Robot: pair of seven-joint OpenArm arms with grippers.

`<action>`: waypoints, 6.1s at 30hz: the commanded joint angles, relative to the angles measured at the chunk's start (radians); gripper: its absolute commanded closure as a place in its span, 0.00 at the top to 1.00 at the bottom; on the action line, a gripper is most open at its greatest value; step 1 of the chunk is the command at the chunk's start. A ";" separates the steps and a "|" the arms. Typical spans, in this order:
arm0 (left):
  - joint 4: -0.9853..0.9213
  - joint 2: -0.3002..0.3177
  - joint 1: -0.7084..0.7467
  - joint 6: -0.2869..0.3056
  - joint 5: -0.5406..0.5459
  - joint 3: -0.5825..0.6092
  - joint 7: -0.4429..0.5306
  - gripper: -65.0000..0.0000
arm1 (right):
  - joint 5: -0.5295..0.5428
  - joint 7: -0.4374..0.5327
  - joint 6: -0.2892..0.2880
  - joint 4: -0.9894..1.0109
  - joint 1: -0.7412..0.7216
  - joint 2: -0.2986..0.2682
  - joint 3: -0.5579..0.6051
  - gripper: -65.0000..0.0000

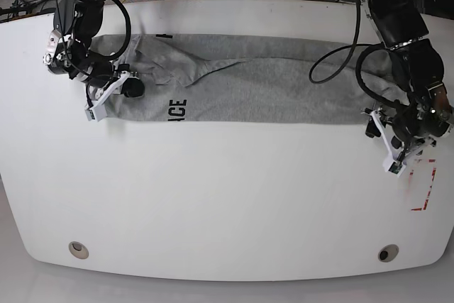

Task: Fold the T-shirt properly
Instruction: 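Pull the folded strip with both grippers to straighten it, then grasp the strip's end with the left gripper and fold it toward the right gripper, then grasp the strip's other end with the right gripper and fold it inward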

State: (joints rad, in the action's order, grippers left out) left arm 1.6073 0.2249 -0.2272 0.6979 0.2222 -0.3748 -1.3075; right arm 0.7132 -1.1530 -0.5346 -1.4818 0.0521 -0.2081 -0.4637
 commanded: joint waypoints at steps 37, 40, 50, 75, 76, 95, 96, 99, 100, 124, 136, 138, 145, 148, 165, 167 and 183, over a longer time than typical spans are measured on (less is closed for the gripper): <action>-0.339 0.083 0.205 0.000 0.512 -0.359 0.029 0.69 | 0.024 0.008 -0.009 -0.064 0.027 -0.014 -0.004 0.05; -0.339 0.077 0.205 0.000 0.510 -0.350 0.027 0.69 | 0.024 0.008 -0.009 -0.064 0.027 -0.014 -0.005 0.05; -0.335 0.075 0.206 0.000 0.510 -0.267 0.029 0.10 | 0.024 0.009 -0.009 -0.064 0.027 -0.012 -0.005 0.05; 0.298 -0.118 0.294 0.000 0.507 0.110 0.024 0.08 | 0.024 0.011 -0.009 -0.062 0.025 -0.004 -0.005 0.05; 0.296 -0.127 0.294 0.000 0.498 0.116 0.024 0.08 | 0.024 0.011 -0.009 -0.062 0.025 -0.004 -0.005 0.05; 0.293 -0.235 0.289 0.000 0.368 0.210 0.024 0.31 | 0.024 0.011 -0.009 -0.062 0.024 -0.006 -0.005 0.05; 0.293 -0.236 0.289 0.000 0.368 0.210 0.024 0.36 | 0.024 0.011 -0.009 -0.062 0.024 -0.006 -0.004 0.05; 0.293 -0.238 0.288 0.000 0.371 0.230 0.024 0.46 | 0.024 0.011 -0.009 -0.062 0.022 -0.006 -0.002 0.05; 0.293 -0.238 0.288 0.000 0.372 0.257 0.024 0.49 | 0.024 0.011 -0.009 -0.062 0.022 -0.006 -0.002 0.05; 0.331 -0.135 0.300 -0.067 0.092 0.285 0.087 0.52 | 0.236 -0.048 -0.009 -0.171 0.027 -0.014 -0.200 0.69; 0.158 -0.132 0.331 -0.059 0.006 0.204 0.138 0.07 | 0.313 -0.075 -0.008 0.117 0.021 -0.139 -0.335 0.70; 0.152 -0.132 0.340 -0.059 0.006 0.184 0.159 0.03 | 0.313 -0.071 -0.008 0.152 0.021 -0.152 -0.335 0.70; 0.153 -0.132 0.352 -0.059 0.007 0.168 0.181 0.03 | 0.313 -0.075 -0.008 0.174 0.025 -0.139 -0.300 0.70; 0.153 -0.134 0.352 -0.059 0.007 0.173 0.181 0.03 | 0.313 -0.075 -0.008 0.158 0.027 -0.107 -0.251 0.70; 0.146 -0.177 0.352 -0.063 0.006 0.176 0.181 0.03 | 0.308 -0.055 0.005 0.077 0.053 -0.006 -0.198 0.00; 0.141 -0.204 0.351 -0.065 0.001 0.176 0.181 0.03 | 0.308 -0.055 0.015 0.074 0.047 -0.012 -0.200 0.00; -0.065 -0.316 0.295 -0.067 0.000 0.210 0.185 0.03 | 0.313 -0.075 0.067 -0.391 0.122 -0.029 -0.148 0.00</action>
State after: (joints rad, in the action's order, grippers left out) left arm 1.5669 -0.0753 0.0673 0.6292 0.2607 -0.1711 -1.0718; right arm 0.9913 -1.2392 -0.4625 -1.8133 0.1890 -0.2245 -0.6312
